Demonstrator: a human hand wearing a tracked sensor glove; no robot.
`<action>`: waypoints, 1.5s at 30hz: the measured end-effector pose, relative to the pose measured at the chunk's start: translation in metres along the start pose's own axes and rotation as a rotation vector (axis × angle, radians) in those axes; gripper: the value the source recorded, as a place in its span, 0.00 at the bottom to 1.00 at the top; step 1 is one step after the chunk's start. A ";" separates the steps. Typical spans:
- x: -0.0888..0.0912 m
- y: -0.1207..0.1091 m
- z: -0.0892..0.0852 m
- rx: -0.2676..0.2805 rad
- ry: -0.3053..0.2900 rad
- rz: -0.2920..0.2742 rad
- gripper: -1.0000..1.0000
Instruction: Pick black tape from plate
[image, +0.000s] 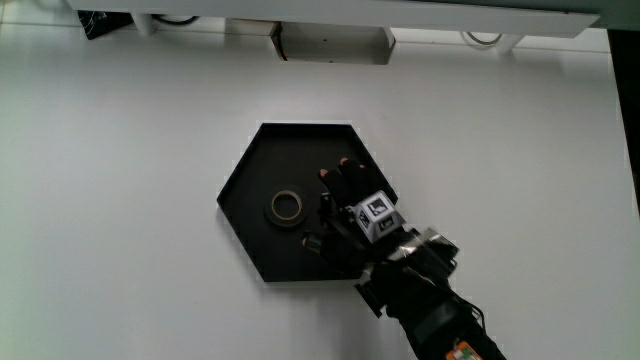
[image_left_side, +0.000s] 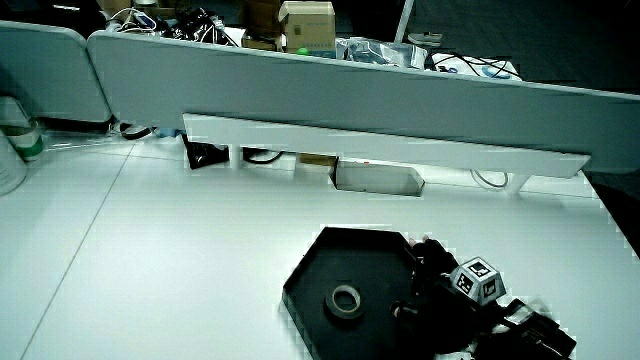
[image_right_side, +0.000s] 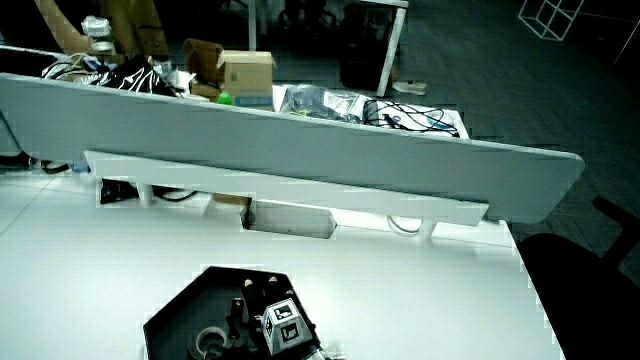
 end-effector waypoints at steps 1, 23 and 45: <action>-0.001 0.004 0.000 -0.008 -0.005 0.001 0.50; -0.054 0.073 -0.023 -0.357 -0.385 0.013 0.71; -0.062 0.057 -0.019 -0.184 -0.341 0.052 1.00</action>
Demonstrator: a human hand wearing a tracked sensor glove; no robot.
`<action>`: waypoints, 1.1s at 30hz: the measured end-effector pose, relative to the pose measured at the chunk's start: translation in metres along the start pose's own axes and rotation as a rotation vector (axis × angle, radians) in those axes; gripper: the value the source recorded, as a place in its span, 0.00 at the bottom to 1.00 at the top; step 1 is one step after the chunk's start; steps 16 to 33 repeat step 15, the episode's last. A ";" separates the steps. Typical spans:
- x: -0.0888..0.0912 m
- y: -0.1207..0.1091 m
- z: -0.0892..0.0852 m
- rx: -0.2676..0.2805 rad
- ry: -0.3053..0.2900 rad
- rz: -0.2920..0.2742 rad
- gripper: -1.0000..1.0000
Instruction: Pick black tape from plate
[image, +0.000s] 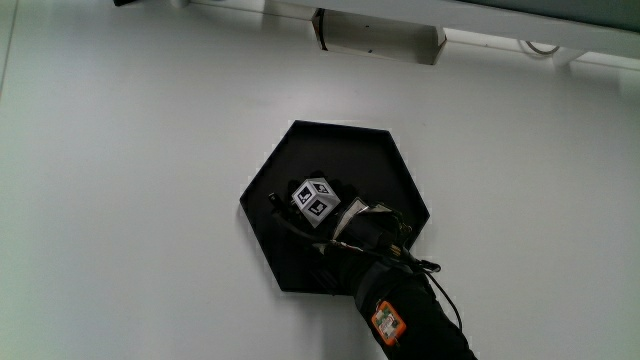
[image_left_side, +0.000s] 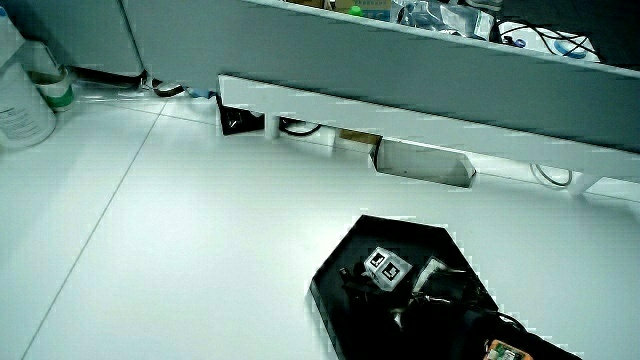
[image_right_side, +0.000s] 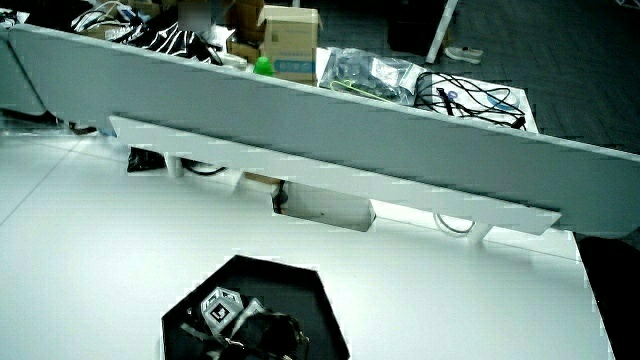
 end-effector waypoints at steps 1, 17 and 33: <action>0.001 -0.002 0.002 0.004 0.003 -0.003 1.00; 0.046 -0.046 0.036 0.211 -0.013 -0.117 1.00; 0.046 -0.046 0.036 0.211 -0.013 -0.117 1.00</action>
